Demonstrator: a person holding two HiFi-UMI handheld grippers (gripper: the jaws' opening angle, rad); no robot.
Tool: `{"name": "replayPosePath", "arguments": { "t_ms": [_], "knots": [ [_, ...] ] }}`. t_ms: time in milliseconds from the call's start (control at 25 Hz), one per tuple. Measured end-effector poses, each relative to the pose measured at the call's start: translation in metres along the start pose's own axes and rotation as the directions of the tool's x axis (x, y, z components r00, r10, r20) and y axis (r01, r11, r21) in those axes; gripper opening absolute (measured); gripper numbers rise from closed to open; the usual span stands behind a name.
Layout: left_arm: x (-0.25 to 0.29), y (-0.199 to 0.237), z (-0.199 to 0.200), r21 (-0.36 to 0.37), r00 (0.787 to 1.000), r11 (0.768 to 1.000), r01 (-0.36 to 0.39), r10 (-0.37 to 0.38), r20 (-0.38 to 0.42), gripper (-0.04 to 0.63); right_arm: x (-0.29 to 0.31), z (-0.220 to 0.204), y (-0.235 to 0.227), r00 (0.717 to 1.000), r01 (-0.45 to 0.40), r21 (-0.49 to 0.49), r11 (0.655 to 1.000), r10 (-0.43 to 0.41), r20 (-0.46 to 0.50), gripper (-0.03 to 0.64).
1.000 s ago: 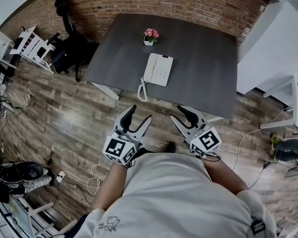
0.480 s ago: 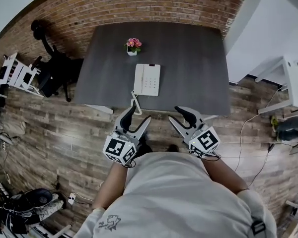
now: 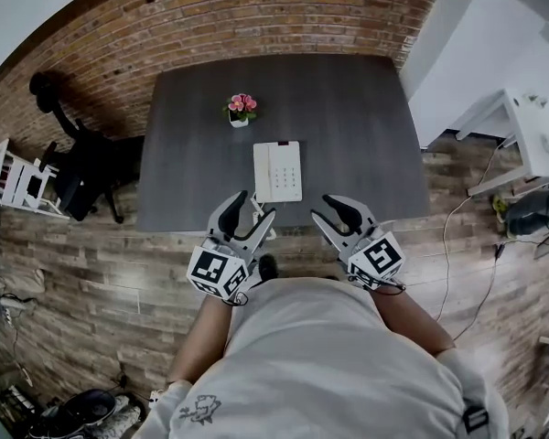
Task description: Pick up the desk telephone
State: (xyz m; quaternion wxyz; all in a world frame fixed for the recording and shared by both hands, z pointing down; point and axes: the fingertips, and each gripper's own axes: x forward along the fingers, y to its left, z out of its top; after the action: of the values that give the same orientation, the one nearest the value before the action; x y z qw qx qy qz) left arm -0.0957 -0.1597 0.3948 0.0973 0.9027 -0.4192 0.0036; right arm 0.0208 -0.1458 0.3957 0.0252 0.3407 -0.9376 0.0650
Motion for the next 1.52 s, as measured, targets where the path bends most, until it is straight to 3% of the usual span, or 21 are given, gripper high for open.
{"name": "replayPosePath", "arguments": {
  "t_ms": [360,720,1120,1520],
  "knots": [
    [0.000,0.067,0.004,-0.028,0.995,0.995,0.094,-0.095,-0.023,0.293,0.056,0.001,0.001,0.993,0.116,0.029,0.993,-0.116,-0.023,0.155],
    [-0.004,0.095,-0.004,-0.044,0.983,0.984,0.172,-0.175,-0.061,0.293,0.083,-0.007,0.009,0.978,0.207,0.057,0.977,-0.205,-0.044,0.155],
    [0.006,0.104,-0.027,-0.083,0.966,0.973,0.215,-0.224,-0.132,0.295,0.094,-0.033,0.000,0.970,0.232,0.104,0.967,-0.222,-0.096,0.155],
    [0.025,0.123,-0.050,-0.100,0.963,0.980,0.175,-0.191,-0.188,0.304,0.111,-0.058,-0.039,0.969,0.214,0.132,0.968,-0.194,-0.154,0.155]
  ]
}}
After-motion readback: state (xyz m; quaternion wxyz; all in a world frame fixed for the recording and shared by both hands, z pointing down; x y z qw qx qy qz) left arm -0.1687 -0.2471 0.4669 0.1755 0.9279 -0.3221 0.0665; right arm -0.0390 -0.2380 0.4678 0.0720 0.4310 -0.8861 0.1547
